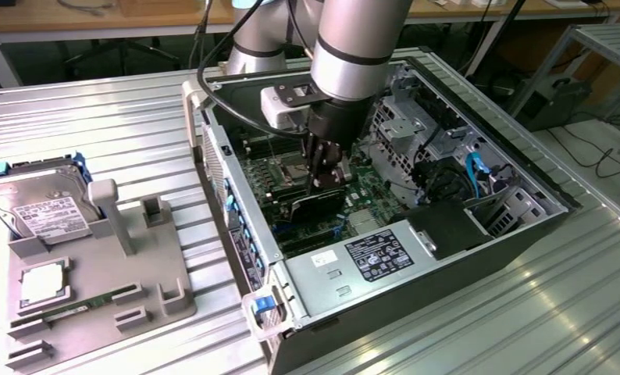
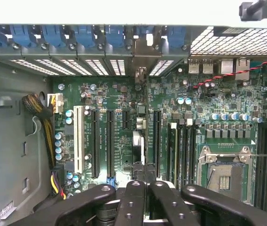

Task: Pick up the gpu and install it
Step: 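Insert the gpu into the slot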

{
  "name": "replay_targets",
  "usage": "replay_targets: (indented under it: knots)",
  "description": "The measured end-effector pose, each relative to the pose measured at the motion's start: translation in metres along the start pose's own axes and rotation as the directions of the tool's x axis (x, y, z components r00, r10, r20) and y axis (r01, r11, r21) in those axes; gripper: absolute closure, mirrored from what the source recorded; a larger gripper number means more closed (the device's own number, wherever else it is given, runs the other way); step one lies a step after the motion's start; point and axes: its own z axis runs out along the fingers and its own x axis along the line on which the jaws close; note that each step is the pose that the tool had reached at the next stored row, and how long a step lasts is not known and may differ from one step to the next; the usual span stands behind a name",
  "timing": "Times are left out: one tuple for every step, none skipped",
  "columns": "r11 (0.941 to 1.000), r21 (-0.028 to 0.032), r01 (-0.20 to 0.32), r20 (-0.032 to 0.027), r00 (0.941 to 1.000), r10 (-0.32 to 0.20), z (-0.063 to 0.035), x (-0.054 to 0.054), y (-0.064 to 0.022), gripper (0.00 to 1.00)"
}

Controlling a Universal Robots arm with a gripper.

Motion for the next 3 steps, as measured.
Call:
replay_targets:
  knots:
    - [1.0000,0.0000,0.000,0.0005,1.0000,0.000,0.0000,0.0000,0.0000,0.89]
    - [1.0000,0.0000,0.000,0.0006,1.0000,0.000,0.0000,0.0000,0.0000,0.89]
    - [1.0000,0.0000,0.000,0.0007,1.0000,0.000,0.0000,0.0000,0.0000,0.89]
